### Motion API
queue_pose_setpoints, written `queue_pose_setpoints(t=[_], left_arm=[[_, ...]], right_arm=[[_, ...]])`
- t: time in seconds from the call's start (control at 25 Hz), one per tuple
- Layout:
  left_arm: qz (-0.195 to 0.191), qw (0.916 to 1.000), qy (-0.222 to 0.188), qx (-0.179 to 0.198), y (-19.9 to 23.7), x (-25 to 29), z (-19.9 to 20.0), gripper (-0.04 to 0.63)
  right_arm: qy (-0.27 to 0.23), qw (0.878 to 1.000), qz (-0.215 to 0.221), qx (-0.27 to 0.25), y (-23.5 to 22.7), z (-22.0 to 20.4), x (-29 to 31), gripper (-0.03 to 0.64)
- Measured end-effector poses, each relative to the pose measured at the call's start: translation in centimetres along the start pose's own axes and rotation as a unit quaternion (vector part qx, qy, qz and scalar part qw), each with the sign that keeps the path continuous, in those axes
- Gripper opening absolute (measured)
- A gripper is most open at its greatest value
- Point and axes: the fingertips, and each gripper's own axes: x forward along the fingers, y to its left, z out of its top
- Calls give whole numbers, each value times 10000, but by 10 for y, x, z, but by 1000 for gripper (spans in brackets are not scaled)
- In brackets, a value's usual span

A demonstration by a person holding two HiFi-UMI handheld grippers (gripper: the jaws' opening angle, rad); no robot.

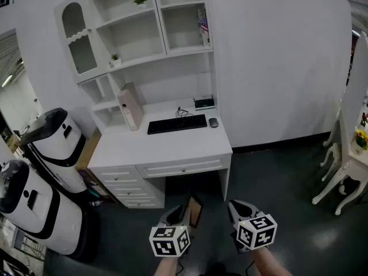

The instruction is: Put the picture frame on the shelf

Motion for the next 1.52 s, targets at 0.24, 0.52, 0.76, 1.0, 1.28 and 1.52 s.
queue_pose_setpoints(t=[0.24,0.52,0.76,1.0,1.28,1.52], left_arm=[[23,10000,17,29,-8,2,0,67],[110,9999,36,32,-8,4,-4,67],[169,9998,-61,11,-11,6,2,67],[194,9998,-74,7,-15,11,4,67],[211,9998,-24,47,-6,27,12,67],[105,9999,-16,59,10,59,22,67]], right_arm=[[-8,9999,105,-26,-3,3,-3,0],[-8,9996,258,68,-8,0,-1,2],[-69,9993,374,60,-14,11,1,3],[-40,9989,461,54,-18,15,8,2],[-44,9987,506,49,-24,22,24,2],[-66,9990,442,54,-36,32,57,2]])
